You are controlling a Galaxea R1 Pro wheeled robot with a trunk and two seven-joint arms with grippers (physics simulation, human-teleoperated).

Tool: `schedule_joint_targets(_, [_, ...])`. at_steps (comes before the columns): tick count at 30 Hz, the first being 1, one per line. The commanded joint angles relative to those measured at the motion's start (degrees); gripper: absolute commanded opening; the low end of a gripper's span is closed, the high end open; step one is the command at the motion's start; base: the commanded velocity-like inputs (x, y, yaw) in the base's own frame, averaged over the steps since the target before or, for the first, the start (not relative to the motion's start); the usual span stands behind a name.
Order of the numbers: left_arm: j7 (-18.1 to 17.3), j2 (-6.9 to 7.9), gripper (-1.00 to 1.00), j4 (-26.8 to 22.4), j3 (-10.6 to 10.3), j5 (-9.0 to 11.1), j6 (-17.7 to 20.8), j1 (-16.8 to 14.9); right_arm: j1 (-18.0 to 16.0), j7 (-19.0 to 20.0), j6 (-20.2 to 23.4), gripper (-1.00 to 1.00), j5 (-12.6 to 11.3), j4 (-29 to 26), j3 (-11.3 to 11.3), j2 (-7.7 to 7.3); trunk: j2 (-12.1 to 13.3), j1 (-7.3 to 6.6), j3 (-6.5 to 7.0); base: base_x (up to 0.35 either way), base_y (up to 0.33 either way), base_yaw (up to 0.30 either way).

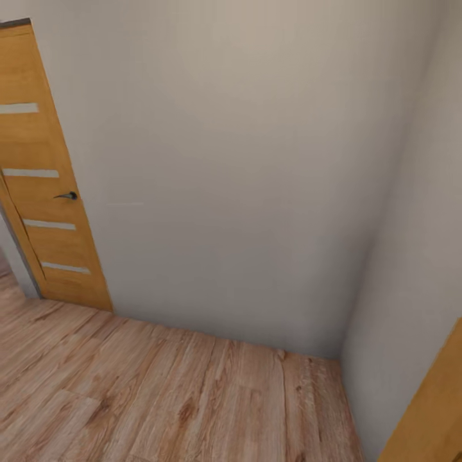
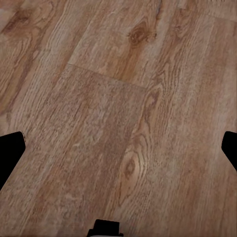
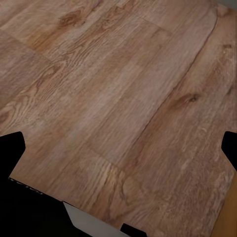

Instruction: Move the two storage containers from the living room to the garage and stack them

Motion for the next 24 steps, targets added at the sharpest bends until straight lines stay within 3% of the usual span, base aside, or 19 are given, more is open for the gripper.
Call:
schedule_joint_targets(1, [0.02,-0.01,1.0,0.22,0.19,0.01,-0.32,-0.1,0.04,-0.01,-0.03,1.0,-0.26,-0.12,0.4,-0.02,-0.03,0.0,-0.05,0.0,0.0,0.132])
schedule_joint_targets(10, [-0.05,0.06,1.0,0.22,0.19,0.01,-0.32,-0.1,0.04,-0.02,-0.03,1.0,-0.27,-0.12,0.4,-0.02,-0.03,0.0,-0.05,0.007,0.0,0.024])
schedule_joint_targets(19, [-0.03,0.07,1.0,0.22,0.17,0.01,-0.32,-0.1,0.04,0.0,-0.03,1.0,-0.26,-0.12,0.4,0.0,-0.03,0.0,-0.05,0.255,0.0,0.0])
schedule_joint_targets(24, [-0.01,0.07,1.0,0.22,0.19,0.01,-0.32,-0.1,0.04,0.0,-0.03,1.0,-0.26,-0.12,0.4,-0.02,-0.03,0.0,-0.05,0.081,0.0,0.0])
